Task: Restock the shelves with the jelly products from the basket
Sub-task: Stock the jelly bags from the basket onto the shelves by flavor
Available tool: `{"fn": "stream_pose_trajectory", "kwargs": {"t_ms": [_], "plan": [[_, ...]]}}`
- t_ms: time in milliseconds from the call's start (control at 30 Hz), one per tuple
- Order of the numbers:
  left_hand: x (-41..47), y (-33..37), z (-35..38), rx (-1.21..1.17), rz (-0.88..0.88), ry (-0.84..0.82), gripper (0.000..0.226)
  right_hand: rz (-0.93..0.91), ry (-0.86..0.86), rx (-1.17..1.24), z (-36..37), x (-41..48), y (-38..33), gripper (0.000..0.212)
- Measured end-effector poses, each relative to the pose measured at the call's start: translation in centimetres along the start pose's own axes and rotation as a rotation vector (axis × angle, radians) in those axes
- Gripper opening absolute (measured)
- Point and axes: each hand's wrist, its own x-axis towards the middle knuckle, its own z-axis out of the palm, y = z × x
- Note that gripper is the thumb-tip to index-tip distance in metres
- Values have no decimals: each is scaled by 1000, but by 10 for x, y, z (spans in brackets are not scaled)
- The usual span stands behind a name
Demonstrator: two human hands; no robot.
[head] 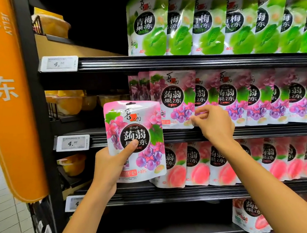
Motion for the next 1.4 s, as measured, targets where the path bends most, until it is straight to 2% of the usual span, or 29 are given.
{"fn": "stream_pose_trajectory", "kwargs": {"t_ms": [67,133,267,333,433,500,633,700,767,833,1033,1200,1400], "plan": [[2,3,5,-12,-14,2,49,-91,61,66,-3,-5,-4,25],[5,8,11,-30,-32,-6,51,-197,22,262,-5,-11,-15,19],[17,23,24,-24,-51,-30,51,-149,-480,581,-2,-35,-47,16],[25,30,30,-23,-52,-49,50,-117,-592,671,5,-42,-57,13],[41,41,36,14,-77,-40,46,-53,-540,743,12,-37,-70,6],[50,48,37,83,-27,22,47,20,-507,770,14,-27,-75,7],[50,48,29,417,282,189,46,53,-382,766,23,-5,-83,9],[43,41,26,612,468,157,41,19,-328,718,31,2,-88,12],[38,33,28,704,579,53,37,4,-320,707,37,7,-94,14],[36,27,31,782,583,-7,39,6,-313,702,44,9,-99,11],[33,13,33,888,437,-106,51,-2,-243,625,58,2,-94,11],[32,10,31,1066,520,-30,52,-136,-243,489,52,0,-83,28],[31,8,34,1090,525,-26,53,-200,-51,283,43,0,-70,28]]}}
